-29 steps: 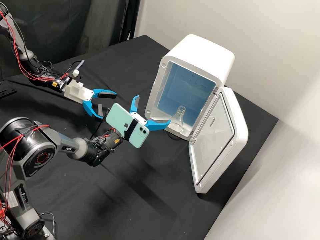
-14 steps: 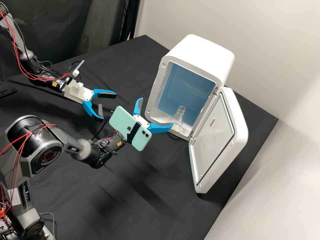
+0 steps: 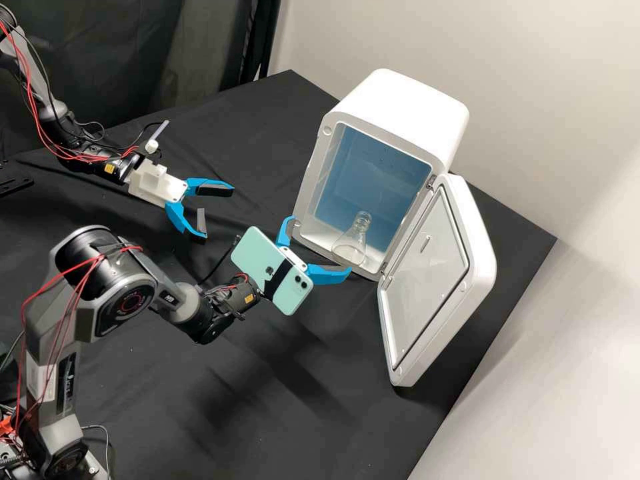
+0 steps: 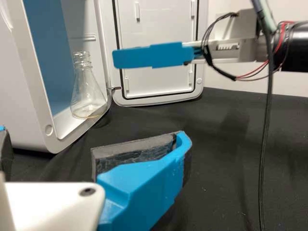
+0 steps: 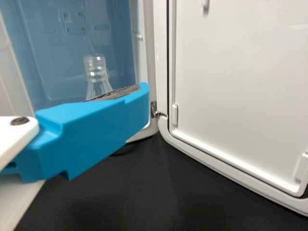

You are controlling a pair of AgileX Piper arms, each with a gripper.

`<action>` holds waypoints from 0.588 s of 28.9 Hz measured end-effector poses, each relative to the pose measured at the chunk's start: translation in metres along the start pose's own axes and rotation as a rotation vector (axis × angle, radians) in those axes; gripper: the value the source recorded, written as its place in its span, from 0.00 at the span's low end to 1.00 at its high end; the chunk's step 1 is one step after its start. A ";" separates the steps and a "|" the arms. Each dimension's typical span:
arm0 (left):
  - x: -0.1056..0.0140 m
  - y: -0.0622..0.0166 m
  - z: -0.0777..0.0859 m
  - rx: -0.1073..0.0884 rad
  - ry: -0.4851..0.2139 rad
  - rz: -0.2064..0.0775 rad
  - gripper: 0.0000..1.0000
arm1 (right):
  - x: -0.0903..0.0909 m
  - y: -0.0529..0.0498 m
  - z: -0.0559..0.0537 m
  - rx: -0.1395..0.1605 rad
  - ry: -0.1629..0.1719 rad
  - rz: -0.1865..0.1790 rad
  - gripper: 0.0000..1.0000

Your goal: Take the flask out of the incubator

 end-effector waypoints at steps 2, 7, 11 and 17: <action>0.001 0.0000 0.000 0.001 0.004 -0.009 1.00 | 0.005 -0.004 0.004 0.004 -0.009 -0.008 1.00; 0.002 -0.0001 -0.001 0.002 0.009 -0.021 1.00 | 0.017 -0.009 0.016 0.035 -0.016 -0.030 1.00; 0.003 0.0012 -0.001 0.004 0.009 -0.017 1.00 | 0.028 -0.012 0.024 0.078 -0.019 -0.043 1.00; 0.003 0.0012 -0.001 0.004 0.009 -0.017 1.00 | 0.042 -0.013 0.034 0.113 -0.014 -0.050 1.00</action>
